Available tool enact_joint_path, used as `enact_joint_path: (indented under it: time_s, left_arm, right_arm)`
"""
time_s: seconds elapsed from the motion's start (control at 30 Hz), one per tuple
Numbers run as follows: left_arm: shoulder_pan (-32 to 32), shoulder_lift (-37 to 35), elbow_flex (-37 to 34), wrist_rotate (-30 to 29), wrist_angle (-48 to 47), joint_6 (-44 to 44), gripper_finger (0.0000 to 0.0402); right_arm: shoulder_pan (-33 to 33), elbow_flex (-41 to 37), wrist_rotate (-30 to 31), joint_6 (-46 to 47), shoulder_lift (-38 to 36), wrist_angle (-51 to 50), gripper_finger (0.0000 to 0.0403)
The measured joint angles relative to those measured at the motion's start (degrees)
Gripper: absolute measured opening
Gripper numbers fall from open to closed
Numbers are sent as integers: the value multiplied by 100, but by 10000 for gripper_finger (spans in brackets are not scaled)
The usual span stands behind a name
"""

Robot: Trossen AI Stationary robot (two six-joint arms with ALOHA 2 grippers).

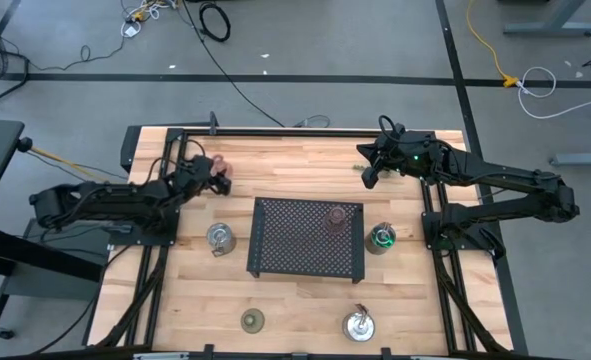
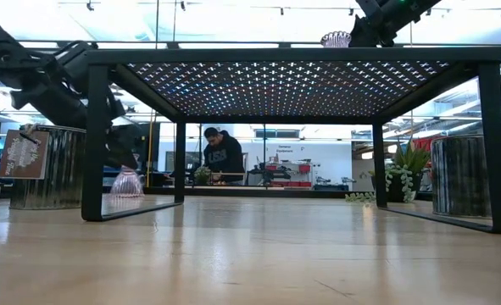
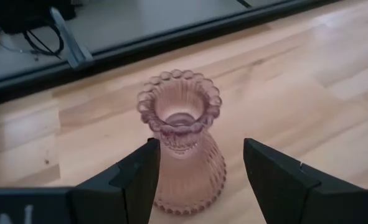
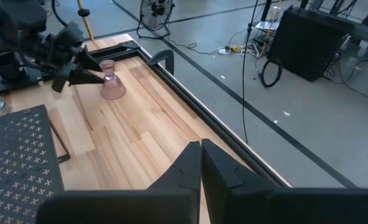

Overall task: Pick & Place candle stick holders
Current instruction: Put the pink candle holder on the shelf

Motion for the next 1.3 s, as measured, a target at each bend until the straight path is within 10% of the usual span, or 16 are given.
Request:
enact_joint_path:
  time_s: [0.53, 0.87, 1.3]
  left_arm:
    - [270, 1363, 2, 93, 1553, 451, 216]
    - [268, 1672, -1, 339, 2278, 715, 15]
    - [266, 1671, 2, 550, 2171, 771, 59]
  right_arm:
    - [0, 0, -1, 36, 6, 0, 13]
    - [2, -7, -4, 35, 127, -3, 13]
    - [0, -120, -4, 17, 229, 91, 13]
